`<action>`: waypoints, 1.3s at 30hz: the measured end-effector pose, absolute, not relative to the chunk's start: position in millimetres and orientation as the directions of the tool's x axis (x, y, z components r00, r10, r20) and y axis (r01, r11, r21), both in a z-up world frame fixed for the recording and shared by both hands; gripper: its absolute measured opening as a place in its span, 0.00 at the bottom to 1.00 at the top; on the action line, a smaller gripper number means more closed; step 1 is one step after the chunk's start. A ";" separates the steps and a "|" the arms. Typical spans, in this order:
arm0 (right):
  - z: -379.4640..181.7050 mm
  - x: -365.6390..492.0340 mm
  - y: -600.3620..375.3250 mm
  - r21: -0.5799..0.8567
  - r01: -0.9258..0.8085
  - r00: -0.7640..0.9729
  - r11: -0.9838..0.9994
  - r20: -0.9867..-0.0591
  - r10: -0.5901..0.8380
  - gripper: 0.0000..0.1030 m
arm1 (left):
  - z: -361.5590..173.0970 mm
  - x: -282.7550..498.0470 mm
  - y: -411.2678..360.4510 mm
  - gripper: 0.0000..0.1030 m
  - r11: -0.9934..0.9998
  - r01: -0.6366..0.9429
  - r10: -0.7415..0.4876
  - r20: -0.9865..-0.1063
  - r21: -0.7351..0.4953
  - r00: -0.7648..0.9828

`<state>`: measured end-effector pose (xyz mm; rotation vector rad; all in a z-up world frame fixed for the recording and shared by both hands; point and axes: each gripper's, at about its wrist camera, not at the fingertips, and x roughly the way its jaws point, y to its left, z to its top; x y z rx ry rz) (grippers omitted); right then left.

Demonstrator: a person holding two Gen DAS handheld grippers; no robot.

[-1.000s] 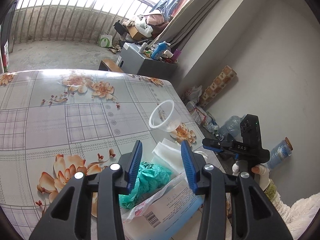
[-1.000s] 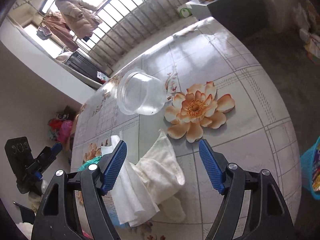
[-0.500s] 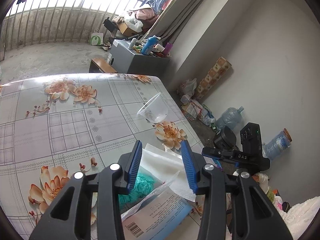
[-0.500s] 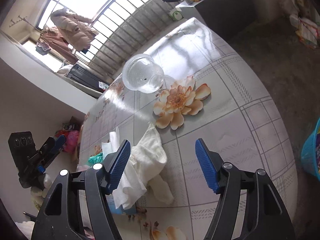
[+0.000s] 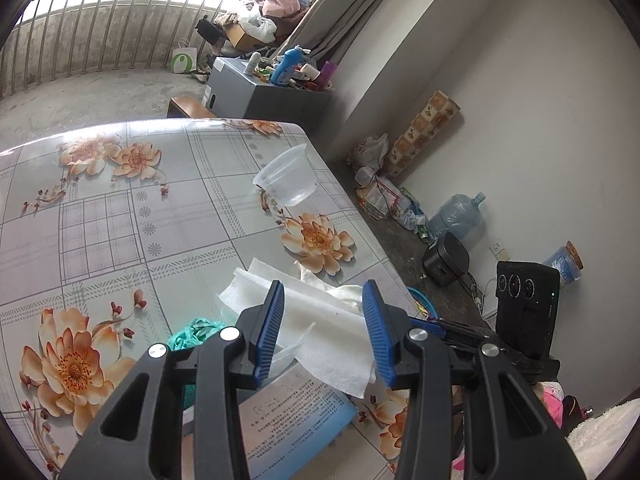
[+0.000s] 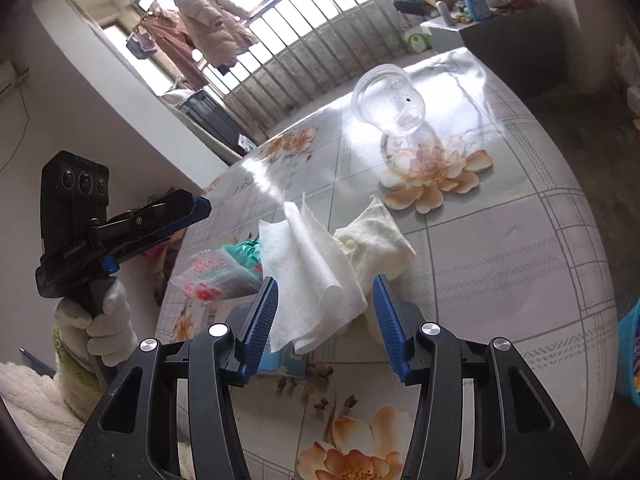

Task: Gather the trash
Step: 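Grasp the white tissue with the right tool and lift it, then grasp the clear plastic cup with the left tool while the right tool holds the tissue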

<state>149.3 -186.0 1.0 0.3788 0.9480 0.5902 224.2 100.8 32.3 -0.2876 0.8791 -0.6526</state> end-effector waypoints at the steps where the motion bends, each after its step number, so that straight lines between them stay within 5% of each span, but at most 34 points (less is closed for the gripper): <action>1: 0.4 149.1 -181.6 0.526 -0.312 0.444 0.791 -0.656 0.611 0.40 | 31.4 223.5 99.3 0.38 0.770 0.410 -0.637 -0.620 -0.489 0.457; 8: -8.1 151.6 -168.4 0.461 -0.332 0.444 0.823 -0.694 0.567 0.02 | 29.7 218.9 93.9 0.38 0.775 0.412 -0.631 -0.631 -0.479 0.452; 14: 9.5 145.1 -189.0 0.557 -0.342 0.478 0.757 -0.591 0.650 0.00 | 36.3 220.7 91.8 0.38 0.782 0.418 -0.621 -0.635 -0.463 0.459; 21: 38.5 137.0 -261.0 0.730 -0.321 0.579 0.604 -0.354 0.735 0.00 | 70.5 244.3 69.0 0.38 0.764 0.483 -0.637 -0.619 -0.428 0.459; 23: 42.8 134.3 -288.0 0.745 -0.293 0.633 0.599 -0.319 0.706 0.00 | 78.9 260.5 58.3 0.44 0.750 0.488 -0.654 -0.613 -0.448 0.443; 33: 23.9 147.5 -383.0 0.724 -0.063 0.802 0.687 -0.373 0.467 0.00 | 69.1 397.3 -8.5 0.52 0.724 0.318 -0.690 -0.640 -0.612 0.338; 39: -4.7 248.5 -389.1 0.638 0.019 0.798 0.770 -0.473 0.372 0.00 | 18.9 486.6 -60.2 0.58 0.741 0.166 -0.670 -0.698 -0.650 0.254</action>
